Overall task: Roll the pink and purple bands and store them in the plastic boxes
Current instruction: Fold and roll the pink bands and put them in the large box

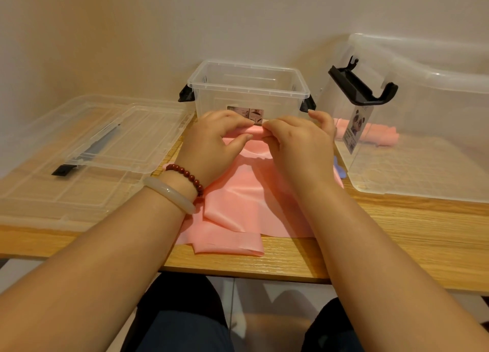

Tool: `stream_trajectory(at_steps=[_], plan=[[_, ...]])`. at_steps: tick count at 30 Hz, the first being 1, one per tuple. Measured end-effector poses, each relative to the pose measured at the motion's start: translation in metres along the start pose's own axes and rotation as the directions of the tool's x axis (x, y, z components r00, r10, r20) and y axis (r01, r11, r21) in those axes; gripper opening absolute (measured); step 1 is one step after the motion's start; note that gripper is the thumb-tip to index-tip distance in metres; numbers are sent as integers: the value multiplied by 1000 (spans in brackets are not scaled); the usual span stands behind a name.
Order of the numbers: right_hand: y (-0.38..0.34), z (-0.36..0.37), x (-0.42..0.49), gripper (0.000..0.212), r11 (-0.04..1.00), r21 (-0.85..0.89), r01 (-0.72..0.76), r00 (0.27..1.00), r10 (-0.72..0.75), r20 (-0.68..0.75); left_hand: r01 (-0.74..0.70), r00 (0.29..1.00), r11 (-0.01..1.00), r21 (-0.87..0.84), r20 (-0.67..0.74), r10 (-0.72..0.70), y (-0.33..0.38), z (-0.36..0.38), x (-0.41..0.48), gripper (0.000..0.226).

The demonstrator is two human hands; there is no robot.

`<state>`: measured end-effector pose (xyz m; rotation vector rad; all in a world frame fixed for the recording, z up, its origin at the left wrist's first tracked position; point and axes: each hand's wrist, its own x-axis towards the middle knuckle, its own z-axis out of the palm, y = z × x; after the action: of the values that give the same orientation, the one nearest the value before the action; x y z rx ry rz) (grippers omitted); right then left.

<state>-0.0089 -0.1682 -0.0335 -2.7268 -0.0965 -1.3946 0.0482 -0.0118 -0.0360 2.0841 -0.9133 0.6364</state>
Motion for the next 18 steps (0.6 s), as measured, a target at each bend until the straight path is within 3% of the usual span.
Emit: stream_trajectory(at_steps=[9, 18], plan=[[5, 6, 9, 4, 995, 90, 47, 998, -50, 37, -76, 995, 972, 224, 79, 60, 4, -3, 11, 25], [8, 14, 20, 13, 963, 269, -28, 995, 0, 103, -40, 988, 985, 170, 151, 15, -5, -8, 24, 27]])
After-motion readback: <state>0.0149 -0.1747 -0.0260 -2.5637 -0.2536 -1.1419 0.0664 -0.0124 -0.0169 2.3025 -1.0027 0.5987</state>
